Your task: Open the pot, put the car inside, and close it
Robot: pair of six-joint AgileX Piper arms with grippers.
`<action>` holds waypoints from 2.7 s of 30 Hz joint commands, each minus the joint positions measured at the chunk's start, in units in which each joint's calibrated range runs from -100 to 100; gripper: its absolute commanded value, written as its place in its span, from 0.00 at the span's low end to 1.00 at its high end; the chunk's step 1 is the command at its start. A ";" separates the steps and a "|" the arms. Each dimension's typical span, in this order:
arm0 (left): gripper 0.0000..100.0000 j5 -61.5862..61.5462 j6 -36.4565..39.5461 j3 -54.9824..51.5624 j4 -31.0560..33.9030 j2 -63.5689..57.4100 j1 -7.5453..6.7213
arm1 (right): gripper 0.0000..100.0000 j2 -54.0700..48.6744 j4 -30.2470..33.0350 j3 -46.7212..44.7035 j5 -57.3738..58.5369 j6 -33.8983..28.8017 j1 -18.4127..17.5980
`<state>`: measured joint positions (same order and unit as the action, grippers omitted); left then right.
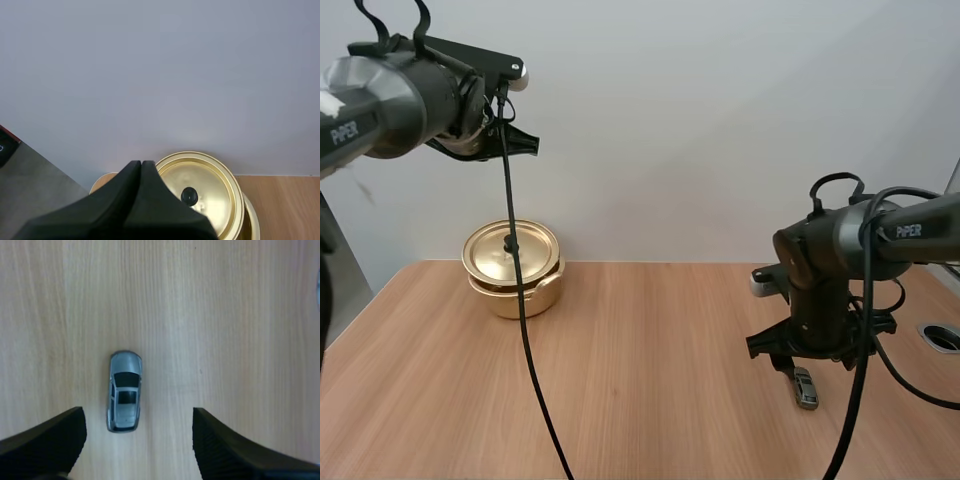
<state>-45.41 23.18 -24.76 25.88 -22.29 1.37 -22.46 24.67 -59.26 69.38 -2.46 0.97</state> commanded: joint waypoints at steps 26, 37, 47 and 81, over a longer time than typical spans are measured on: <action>0.76 -6.97 0.02 0.00 -0.34 3.97 -0.01 | 1.00 14.65 -1.43 -0.08 -7.93 1.35 0.56; 0.95 -5.20 -1.18 0.00 -1.62 15.44 -0.01 | 1.00 13.17 2.89 6.80 0.93 0.86 0.56; 0.95 -0.69 -0.90 0.00 -1.41 26.69 -0.01 | 1.00 3.88 8.36 28.37 18.20 0.20 0.56; 0.93 13.47 -0.90 0.20 2.69 35.76 -0.01 | 1.00 -2.98 1.98 32.95 27.84 1.72 0.56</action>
<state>-31.90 22.28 -24.61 28.19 13.54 1.37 -25.36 26.61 -26.38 97.07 -0.73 1.52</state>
